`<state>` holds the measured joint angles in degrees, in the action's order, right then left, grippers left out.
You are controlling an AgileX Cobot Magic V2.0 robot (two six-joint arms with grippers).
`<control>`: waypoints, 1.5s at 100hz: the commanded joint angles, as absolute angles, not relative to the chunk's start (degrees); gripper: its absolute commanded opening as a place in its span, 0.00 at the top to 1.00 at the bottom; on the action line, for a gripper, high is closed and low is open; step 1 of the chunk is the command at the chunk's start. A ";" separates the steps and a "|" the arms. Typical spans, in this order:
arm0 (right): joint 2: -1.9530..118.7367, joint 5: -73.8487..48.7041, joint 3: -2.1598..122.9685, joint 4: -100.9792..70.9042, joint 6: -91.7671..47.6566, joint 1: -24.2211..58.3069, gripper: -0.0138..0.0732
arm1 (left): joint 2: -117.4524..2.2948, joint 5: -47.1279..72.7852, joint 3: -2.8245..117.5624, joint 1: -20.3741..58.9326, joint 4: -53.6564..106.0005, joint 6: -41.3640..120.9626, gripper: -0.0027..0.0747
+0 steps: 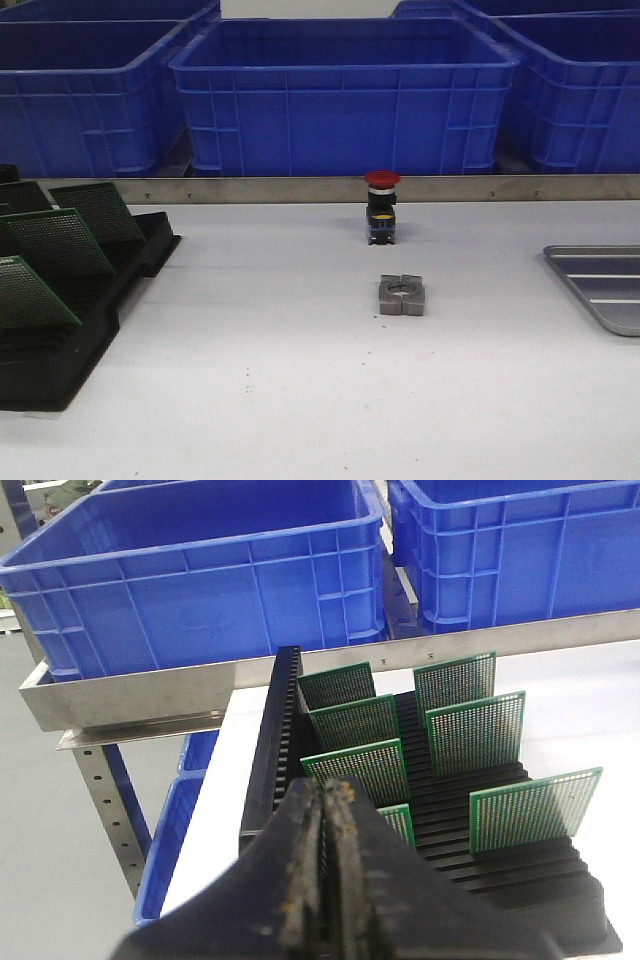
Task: Place circuit board on tray
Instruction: 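Move the left gripper down to a green circuit board in the black rack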
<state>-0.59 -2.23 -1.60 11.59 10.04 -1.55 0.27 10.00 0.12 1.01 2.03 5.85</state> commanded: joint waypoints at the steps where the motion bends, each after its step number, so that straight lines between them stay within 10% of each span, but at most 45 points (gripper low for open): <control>1: -1.73 2.52 -1.66 12.15 10.00 -1.70 0.91 | 2.09 5.53 -1.49 1.45 2.15 5.27 0.99; 60: -1.73 2.52 -1.66 12.15 10.00 -1.70 0.91 | 2.09 -2.05 -0.39 1.45 2.48 5.27 0.99; 125: -1.73 2.52 -1.66 12.15 10.00 -1.70 0.91 | -22.46 27.43 30.86 1.45 5.40 5.27 0.98; 150: -1.73 2.52 -1.66 12.15 10.00 -1.70 0.91 | -37.16 32.13 39.09 1.55 7.71 11.51 0.54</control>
